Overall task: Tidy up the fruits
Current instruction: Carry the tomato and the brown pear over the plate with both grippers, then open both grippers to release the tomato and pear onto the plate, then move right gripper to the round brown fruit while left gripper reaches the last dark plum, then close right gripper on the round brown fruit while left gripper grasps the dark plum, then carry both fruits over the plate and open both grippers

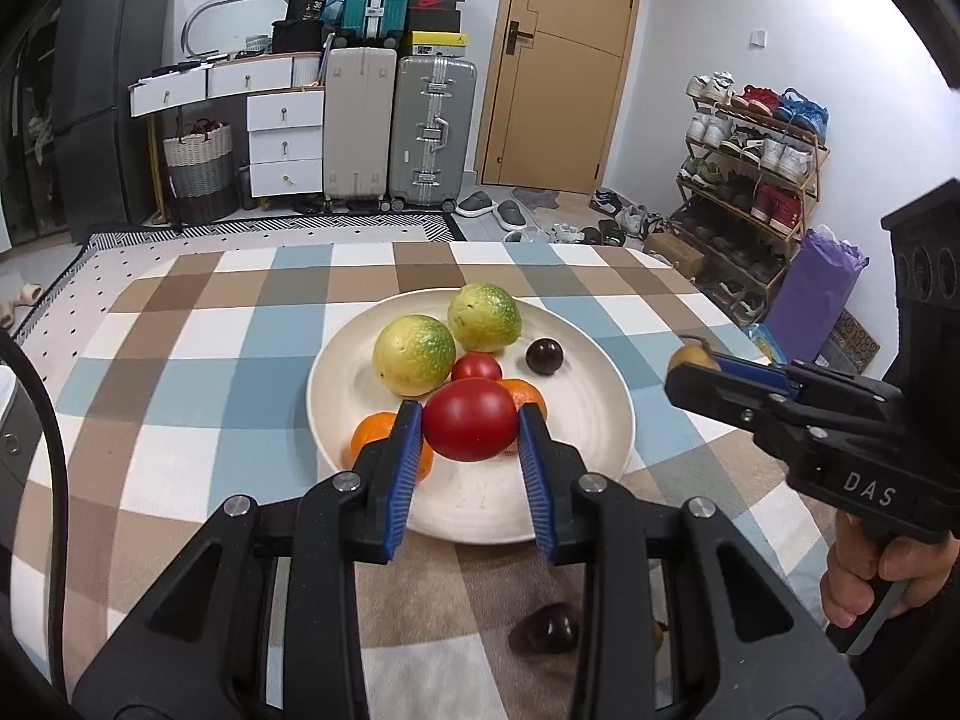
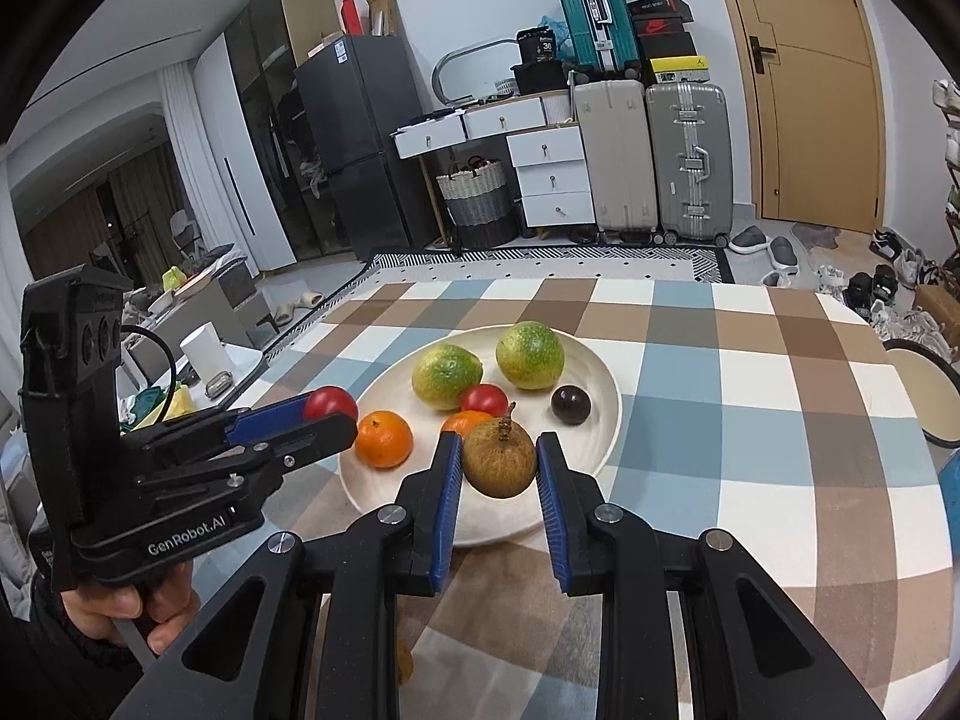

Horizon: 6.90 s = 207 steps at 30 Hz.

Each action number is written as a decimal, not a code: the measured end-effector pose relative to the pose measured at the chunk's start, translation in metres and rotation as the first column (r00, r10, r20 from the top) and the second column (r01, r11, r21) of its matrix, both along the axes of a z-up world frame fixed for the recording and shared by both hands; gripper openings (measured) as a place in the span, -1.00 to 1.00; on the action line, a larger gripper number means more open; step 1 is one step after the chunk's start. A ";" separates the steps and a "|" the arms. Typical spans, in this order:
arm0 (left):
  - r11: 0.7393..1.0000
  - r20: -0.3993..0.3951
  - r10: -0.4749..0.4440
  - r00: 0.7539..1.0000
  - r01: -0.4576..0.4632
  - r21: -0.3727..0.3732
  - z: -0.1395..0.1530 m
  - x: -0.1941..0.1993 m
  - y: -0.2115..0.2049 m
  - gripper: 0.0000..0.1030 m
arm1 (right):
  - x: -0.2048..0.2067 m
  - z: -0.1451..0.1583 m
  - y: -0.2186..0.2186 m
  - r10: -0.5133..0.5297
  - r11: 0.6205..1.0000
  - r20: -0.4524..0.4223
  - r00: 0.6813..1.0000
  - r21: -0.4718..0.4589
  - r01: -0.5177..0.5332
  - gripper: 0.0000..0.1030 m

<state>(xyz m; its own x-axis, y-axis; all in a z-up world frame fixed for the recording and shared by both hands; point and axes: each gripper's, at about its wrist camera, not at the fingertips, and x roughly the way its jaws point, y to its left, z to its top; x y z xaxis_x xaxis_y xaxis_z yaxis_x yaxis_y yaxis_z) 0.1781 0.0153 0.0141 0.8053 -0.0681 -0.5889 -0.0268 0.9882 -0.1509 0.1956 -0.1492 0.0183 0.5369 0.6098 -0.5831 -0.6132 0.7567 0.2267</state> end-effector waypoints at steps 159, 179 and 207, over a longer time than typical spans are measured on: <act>0.966 -0.247 -0.251 0.936 0.260 0.002 -0.061 -0.028 -0.041 -0.54 | -0.001 -0.050 -0.019 0.094 0.993 -0.171 0.981 -0.053 -0.105 -0.44; 0.986 -0.103 -0.166 0.981 0.163 -0.035 -0.035 -0.035 -0.018 -0.55 | 0.002 -0.042 -0.031 0.068 0.998 -0.136 0.988 0.022 -0.065 -0.44; 1.000 0.002 -0.015 1.000 0.015 -0.019 -0.017 0.013 0.009 -0.55 | 0.036 -0.024 -0.009 0.000 0.999 -0.084 0.996 0.050 0.004 -0.44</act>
<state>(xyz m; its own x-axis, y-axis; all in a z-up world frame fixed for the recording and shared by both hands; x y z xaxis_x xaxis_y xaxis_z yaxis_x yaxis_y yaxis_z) 0.1913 0.0239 -0.0034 0.8050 -0.0917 -0.5861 -0.0115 0.9854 -0.1700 0.2315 -0.1578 -0.0052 0.4882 0.6386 -0.5949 -0.5891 0.7440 0.3152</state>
